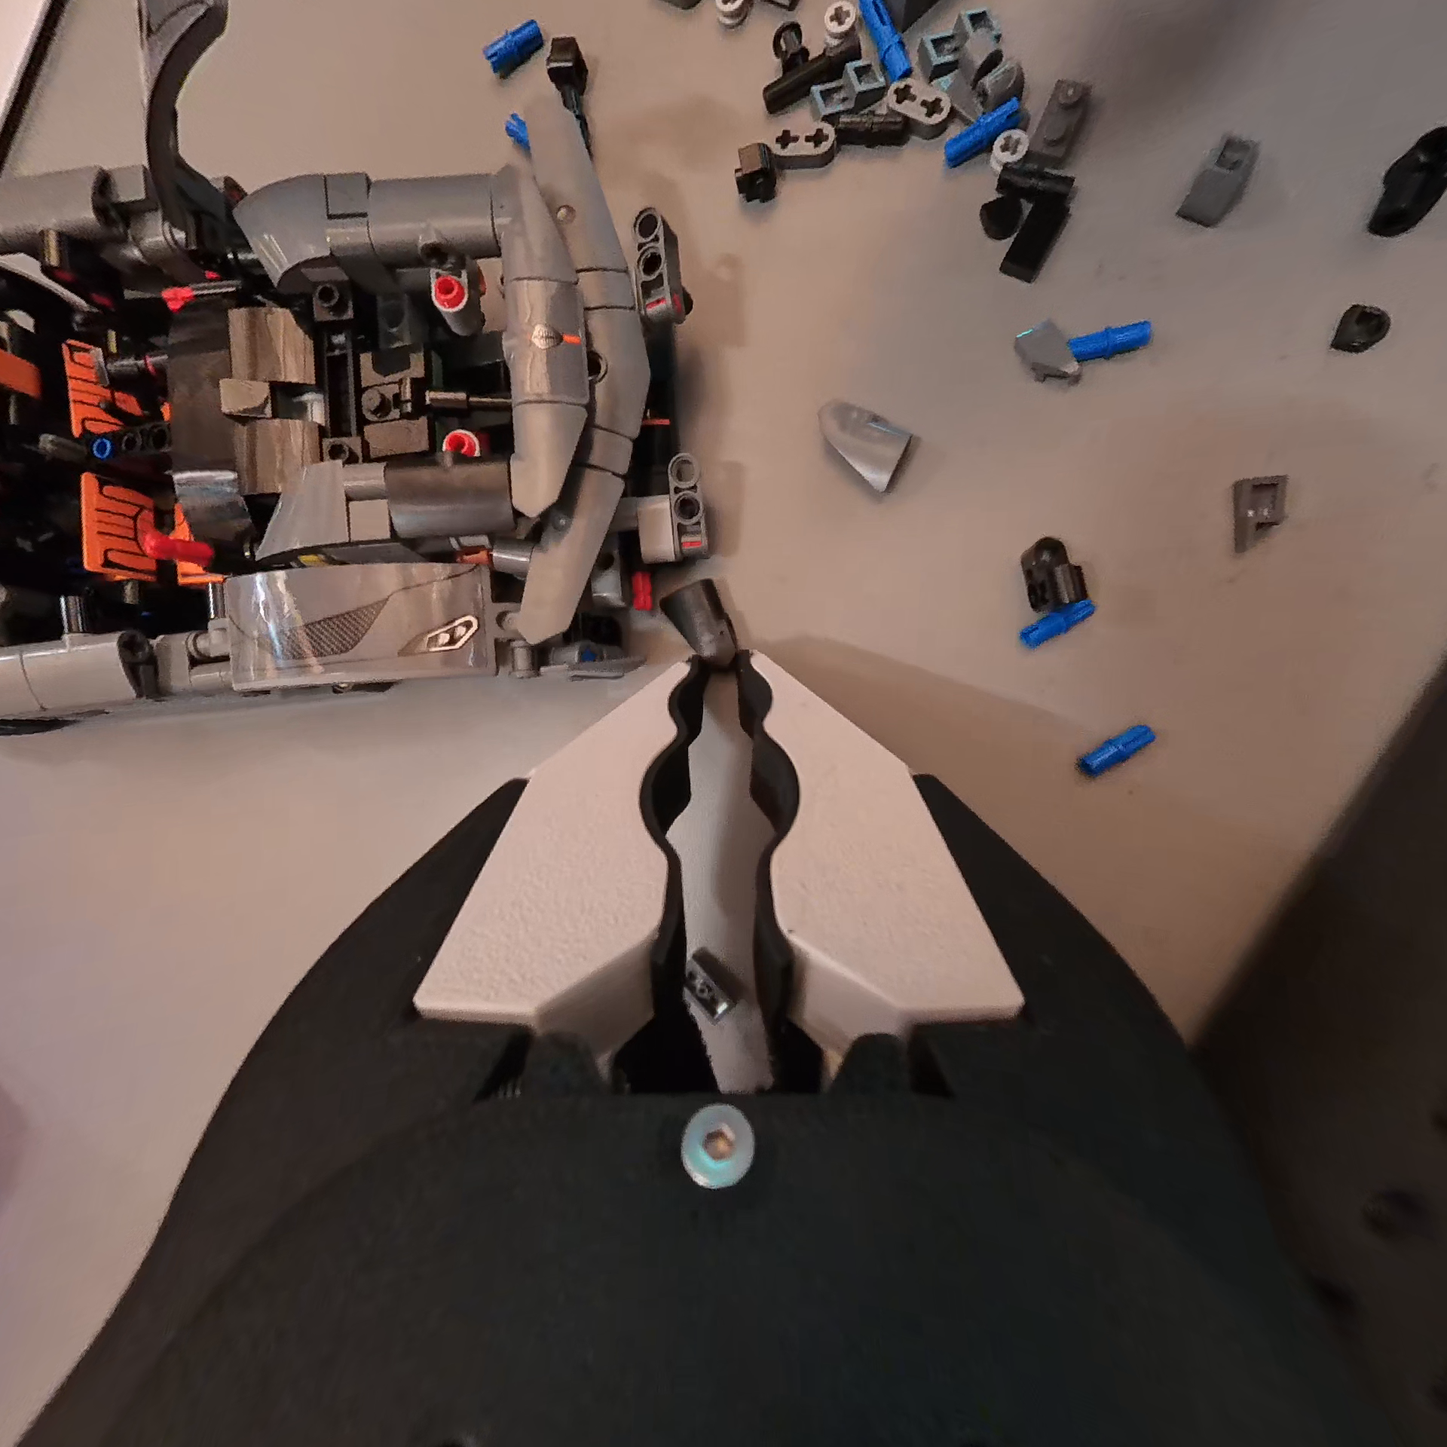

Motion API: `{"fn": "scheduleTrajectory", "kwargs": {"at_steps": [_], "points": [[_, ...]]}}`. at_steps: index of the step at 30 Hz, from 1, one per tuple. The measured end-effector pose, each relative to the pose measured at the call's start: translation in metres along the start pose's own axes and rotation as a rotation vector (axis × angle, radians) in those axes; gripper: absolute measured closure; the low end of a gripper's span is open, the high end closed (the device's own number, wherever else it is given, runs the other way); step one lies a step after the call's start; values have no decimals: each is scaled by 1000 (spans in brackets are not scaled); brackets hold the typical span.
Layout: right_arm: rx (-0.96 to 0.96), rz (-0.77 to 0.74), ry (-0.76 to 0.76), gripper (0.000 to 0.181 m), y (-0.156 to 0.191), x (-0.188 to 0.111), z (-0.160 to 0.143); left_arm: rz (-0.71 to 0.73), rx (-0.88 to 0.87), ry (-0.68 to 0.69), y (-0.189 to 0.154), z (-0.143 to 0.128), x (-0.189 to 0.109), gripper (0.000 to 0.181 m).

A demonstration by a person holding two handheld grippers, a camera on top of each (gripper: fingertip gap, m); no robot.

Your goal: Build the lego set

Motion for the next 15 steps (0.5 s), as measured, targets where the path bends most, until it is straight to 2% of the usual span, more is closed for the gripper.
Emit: {"fn": "scheduleTrajectory", "kwargs": {"at_steps": [13, 15], "points": [[-7, -3, -7, 181, 1, -3, 2, 7, -1, -4, 3, -3, -1, 181], [-8, -3, -9, 181, 1, -3, 2, 2, -7, -11, 3, -3, -2, 175]]}}
Point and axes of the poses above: each gripper's, where its closed fingertips meet, x out along the fingers, z out of its top, y = z × x across the jaws, the point moved 6 cm from there along -x, back along the fingers, and after that the axes turned 15 degrees about -z, right-handed, at the moved point
